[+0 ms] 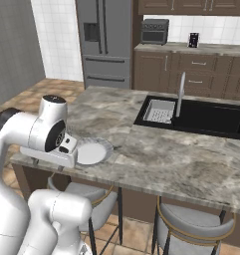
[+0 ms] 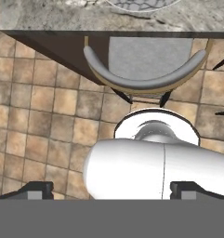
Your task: Take the fork and place it on the left side of the plate. Then take the spoon and place it on the right side of the plate. Make sure they're directly next to the plate.
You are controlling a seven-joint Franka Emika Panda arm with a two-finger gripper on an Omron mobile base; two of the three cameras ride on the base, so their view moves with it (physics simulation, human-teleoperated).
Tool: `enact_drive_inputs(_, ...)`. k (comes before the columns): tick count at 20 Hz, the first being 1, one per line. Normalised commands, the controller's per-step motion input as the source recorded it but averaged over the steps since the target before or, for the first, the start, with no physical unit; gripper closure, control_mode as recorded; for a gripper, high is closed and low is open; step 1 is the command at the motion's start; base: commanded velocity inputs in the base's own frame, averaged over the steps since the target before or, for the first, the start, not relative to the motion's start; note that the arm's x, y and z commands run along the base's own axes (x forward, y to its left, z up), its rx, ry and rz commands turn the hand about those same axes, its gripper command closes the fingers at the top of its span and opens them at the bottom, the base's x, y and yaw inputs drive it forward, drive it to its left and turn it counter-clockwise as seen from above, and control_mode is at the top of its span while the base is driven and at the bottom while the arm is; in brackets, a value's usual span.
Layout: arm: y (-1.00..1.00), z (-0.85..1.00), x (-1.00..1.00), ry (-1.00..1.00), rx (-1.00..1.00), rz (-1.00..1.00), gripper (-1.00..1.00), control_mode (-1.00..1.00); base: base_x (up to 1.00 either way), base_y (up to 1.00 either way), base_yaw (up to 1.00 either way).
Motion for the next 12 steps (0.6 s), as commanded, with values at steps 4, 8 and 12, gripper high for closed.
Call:
enact_drive_inputs(4,0.0,0.0,0.0,0.0,0.0,0.0,-1.0,1.0,0.0,0.0,0.0)
enact_drive_inputs(8,0.0,0.0,0.0,0.0,0.0,0.0,-1.0,1.0,0.0,0.0,0.0)
enact_drive_inputs(12,0.0,0.0,0.0,0.0,0.0,0.0,-1.0,1.0,-0.31,0.06,0.02)
